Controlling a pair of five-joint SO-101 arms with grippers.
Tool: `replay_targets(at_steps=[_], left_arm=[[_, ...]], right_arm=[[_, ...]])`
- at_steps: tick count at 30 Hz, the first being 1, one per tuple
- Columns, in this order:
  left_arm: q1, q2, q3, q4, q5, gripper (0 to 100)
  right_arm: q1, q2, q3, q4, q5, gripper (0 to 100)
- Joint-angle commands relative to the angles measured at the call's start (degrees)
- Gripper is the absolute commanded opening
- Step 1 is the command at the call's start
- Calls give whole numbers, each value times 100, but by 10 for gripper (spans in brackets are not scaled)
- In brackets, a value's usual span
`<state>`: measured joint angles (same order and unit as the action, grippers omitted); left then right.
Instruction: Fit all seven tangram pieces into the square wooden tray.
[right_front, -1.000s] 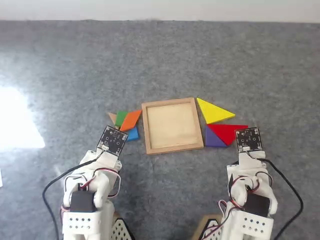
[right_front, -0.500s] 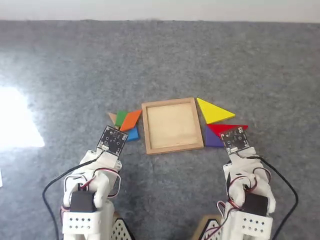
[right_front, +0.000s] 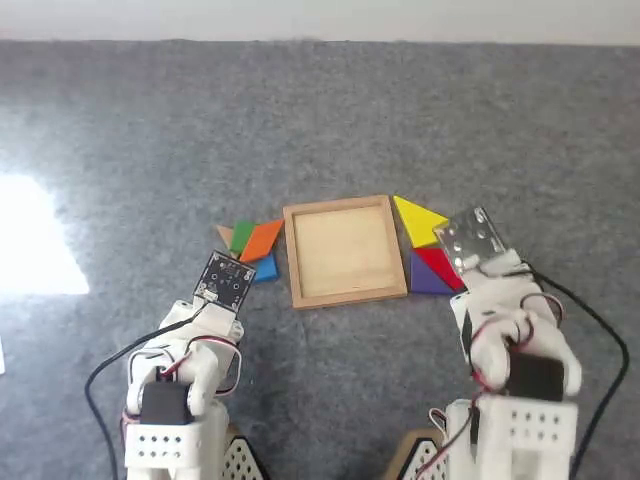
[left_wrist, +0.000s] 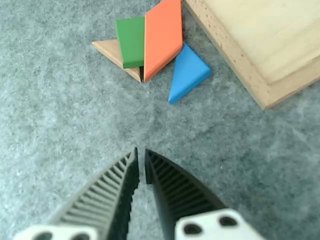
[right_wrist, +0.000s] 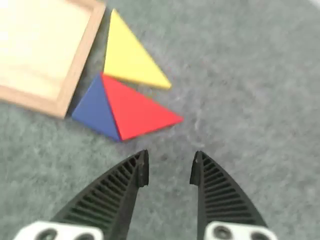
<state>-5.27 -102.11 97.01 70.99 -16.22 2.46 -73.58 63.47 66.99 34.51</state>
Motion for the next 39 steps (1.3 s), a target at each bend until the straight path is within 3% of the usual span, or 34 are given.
replay_targets(at_steps=[1,9,14,20,24,39], left_arm=[[-26,35,-48,35,35,20],[-26,35,-48,35,35,20],[-26,35,-48,35,35,20],[-26,35,-48,35,35,20],[-26,35,-48,35,35,20],[-26,35,-48,35,35,20]], right_arm=[[-919,2897,-2127,215,35,164],[-1947,6026,-4176,-66,88,167],[-2334,7266,-5152,-13,299,229],[-2123,7776,-5574,365,1116,232],[-1727,7978,-5565,-4,1468,232],[-1332,9508,-5609,-1086,1767,232]])
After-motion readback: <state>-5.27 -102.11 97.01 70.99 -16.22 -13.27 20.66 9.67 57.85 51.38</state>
